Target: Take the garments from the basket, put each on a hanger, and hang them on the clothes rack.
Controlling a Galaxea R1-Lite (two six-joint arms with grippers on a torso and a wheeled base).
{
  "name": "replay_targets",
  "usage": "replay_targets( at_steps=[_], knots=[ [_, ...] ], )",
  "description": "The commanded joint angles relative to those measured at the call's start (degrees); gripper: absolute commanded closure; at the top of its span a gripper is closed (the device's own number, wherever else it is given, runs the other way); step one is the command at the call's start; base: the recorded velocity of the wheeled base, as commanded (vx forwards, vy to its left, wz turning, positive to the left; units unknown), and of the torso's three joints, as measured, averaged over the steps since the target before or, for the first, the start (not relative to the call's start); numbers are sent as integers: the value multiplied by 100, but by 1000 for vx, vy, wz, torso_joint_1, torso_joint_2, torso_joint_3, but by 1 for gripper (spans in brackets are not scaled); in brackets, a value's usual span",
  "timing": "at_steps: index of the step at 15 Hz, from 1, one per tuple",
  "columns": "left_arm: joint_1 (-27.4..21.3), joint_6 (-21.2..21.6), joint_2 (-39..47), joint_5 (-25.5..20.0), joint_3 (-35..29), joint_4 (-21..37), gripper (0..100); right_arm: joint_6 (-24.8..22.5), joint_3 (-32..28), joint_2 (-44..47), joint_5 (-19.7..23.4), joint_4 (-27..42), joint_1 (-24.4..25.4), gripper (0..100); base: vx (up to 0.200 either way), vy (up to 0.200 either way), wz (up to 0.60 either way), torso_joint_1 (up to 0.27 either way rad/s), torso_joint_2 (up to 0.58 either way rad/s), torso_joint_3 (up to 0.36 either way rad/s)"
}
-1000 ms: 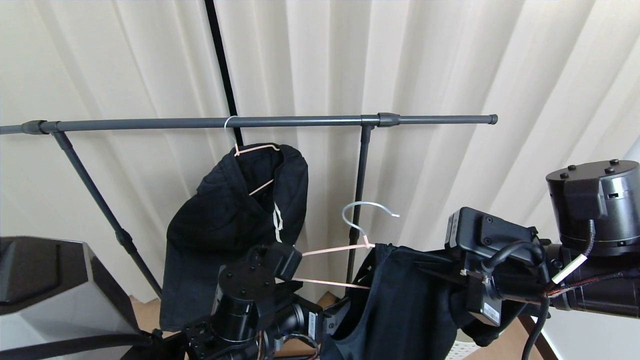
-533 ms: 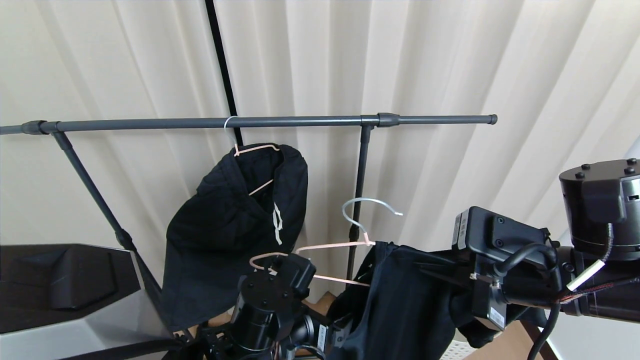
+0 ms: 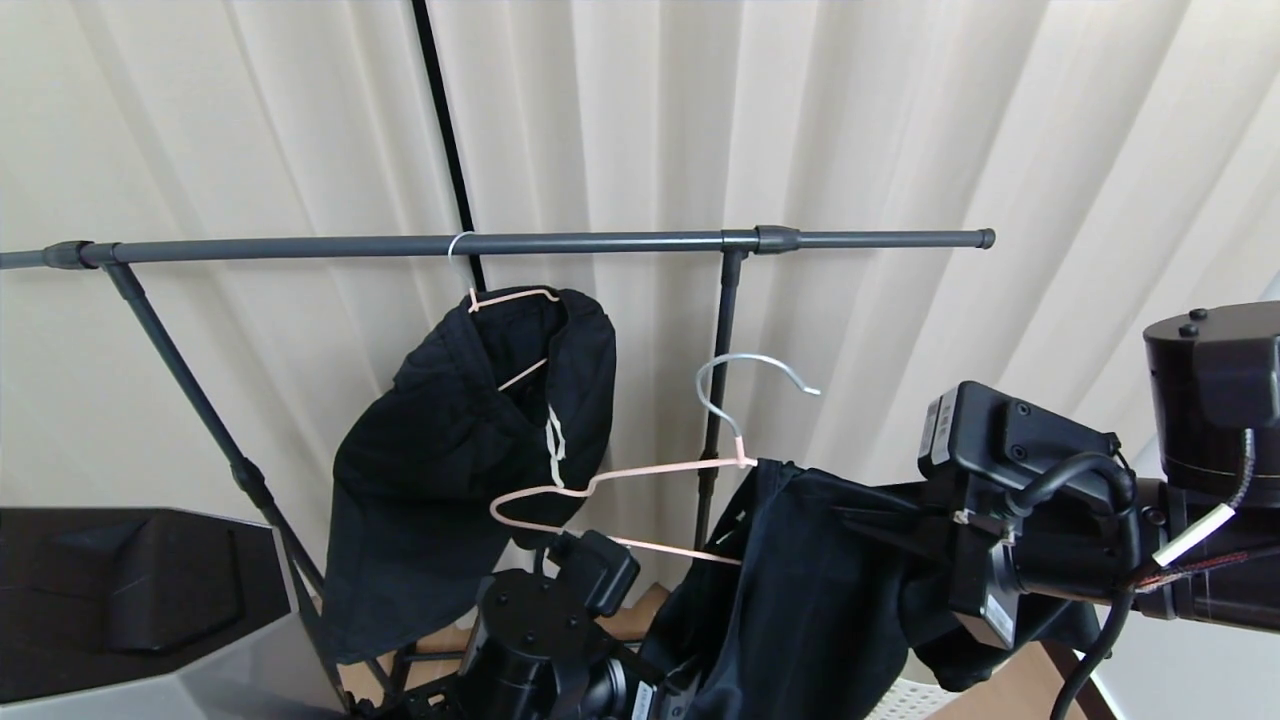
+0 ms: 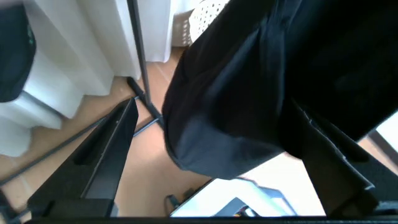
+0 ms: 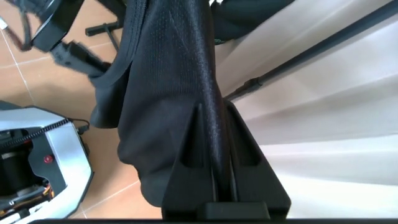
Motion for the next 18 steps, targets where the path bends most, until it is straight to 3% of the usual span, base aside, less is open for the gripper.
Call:
replay_targets(
  at_steps=[1, 3, 4, 10, 18],
  knots=[
    [-51, 58, -15, 52, 54, -37, 0, 13, -25, -68, 1, -4, -19, 100, 0, 0, 0, 0, 0, 0],
    [-59, 58, -6, 105, 45, -37, 0, 13, -25, -76, 1, -4, -28, 100, 0, 0, 0, 0, 0, 0],
    [-68, 75, -6, 351, 80, -37, 100, 13, -34, -103, 1, -4, -151, 100, 0, 0, 0, 0, 0, 0],
    [116, 383, -437, 500, 616, -881, 100, 13, -157, 126, 1, -4, -564, 100, 0, 0, 0, 0, 0, 0],
    [1092, 435, -832, 509, 836, -960, 100, 13, -192, 64, 1, -4, -731, 100, 0, 0, 0, 0, 0, 0]
  ],
)
